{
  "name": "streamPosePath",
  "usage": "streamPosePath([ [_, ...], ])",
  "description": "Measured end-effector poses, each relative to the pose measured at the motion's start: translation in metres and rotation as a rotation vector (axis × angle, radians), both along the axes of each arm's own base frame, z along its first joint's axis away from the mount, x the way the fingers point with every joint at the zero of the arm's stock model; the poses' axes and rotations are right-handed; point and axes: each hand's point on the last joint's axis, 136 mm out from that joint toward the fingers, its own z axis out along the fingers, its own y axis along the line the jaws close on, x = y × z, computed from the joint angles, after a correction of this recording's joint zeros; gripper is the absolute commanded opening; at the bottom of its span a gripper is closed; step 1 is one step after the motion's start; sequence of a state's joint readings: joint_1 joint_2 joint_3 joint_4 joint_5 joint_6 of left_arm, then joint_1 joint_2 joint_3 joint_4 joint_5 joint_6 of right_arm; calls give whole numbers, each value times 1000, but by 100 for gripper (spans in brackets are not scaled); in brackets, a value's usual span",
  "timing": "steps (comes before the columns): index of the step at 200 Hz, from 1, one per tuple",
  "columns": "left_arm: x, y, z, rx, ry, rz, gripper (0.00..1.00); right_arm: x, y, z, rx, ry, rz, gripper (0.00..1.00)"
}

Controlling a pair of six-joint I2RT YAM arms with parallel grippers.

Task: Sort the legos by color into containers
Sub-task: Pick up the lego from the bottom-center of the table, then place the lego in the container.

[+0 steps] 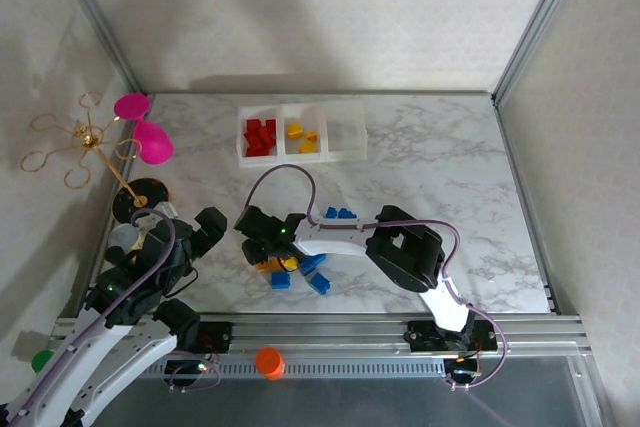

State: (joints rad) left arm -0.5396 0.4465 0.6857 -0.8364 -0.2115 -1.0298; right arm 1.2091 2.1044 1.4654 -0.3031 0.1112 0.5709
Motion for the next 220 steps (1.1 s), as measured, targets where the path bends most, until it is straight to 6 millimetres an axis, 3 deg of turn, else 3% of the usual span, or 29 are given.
streamPosePath([
  [87,0,0,0,0,0,-1,100,-1,2,5,23,24,-9,31],
  [119,2,-2,-1,7,7,-4,99,12,1,29,76,16,-32,32],
  [142,7,-5,-1,11,8,-8,100,35,-3,60,155,-3,-68,32],
  [169,16,-12,-3,13,16,-22,100,77,-19,91,231,-43,-146,33],
  [220,37,-31,-4,11,14,-61,100,183,-84,109,234,-154,-352,33],
])
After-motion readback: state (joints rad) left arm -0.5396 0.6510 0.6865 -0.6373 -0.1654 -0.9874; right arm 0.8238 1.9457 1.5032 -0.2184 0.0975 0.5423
